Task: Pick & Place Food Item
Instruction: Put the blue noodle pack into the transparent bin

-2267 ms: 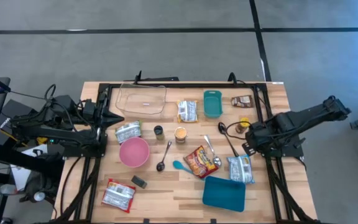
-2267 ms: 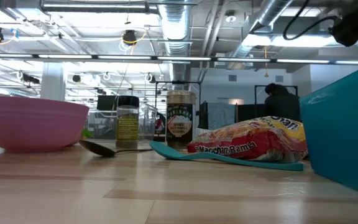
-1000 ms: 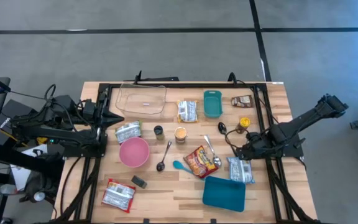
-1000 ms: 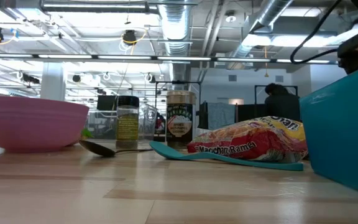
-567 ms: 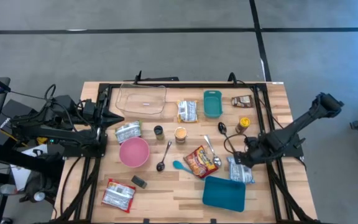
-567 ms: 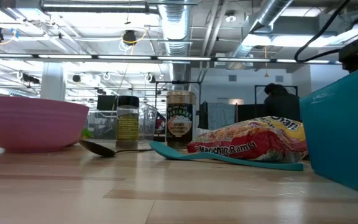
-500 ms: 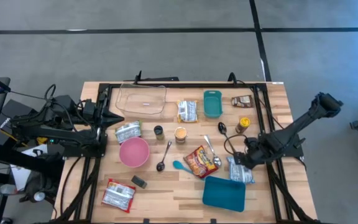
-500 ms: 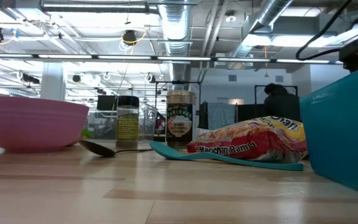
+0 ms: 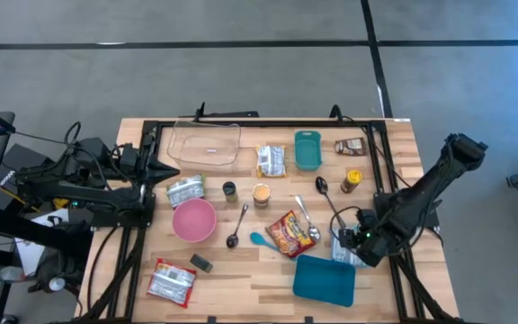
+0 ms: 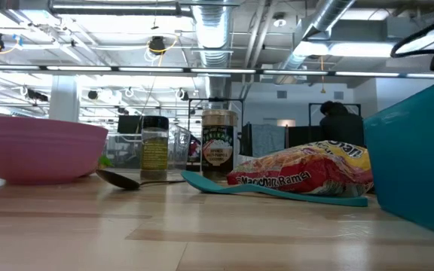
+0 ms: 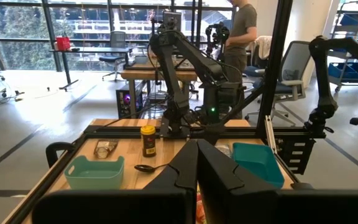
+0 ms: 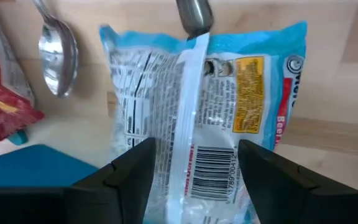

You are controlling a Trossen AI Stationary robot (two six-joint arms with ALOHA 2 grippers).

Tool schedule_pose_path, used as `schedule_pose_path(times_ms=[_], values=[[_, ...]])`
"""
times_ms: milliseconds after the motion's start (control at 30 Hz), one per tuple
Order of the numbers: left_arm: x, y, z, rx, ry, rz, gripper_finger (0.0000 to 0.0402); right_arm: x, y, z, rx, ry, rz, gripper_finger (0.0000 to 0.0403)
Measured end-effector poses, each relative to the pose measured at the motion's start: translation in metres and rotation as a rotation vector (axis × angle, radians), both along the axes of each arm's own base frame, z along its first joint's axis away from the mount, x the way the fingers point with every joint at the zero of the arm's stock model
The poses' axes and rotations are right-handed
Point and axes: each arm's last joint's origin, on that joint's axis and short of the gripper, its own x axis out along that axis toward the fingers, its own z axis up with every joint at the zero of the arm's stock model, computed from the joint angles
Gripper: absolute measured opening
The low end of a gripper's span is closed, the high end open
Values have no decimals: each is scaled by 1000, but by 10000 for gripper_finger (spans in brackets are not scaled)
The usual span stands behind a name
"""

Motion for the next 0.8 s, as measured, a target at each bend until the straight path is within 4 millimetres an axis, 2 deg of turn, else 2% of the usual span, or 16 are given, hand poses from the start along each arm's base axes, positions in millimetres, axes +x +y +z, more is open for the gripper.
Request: schedule_pose_path(times_ms=[300,533,800], values=[[0,0,0,0,0,0,0,10,8,-10,-52,-47,-10,224],[0,0,0,0,0,0,0,17,1,-9,-124,-155,-52,218],[0,0,0,0,0,0,0,14,-3,-2,-107,-155,-42,197]])
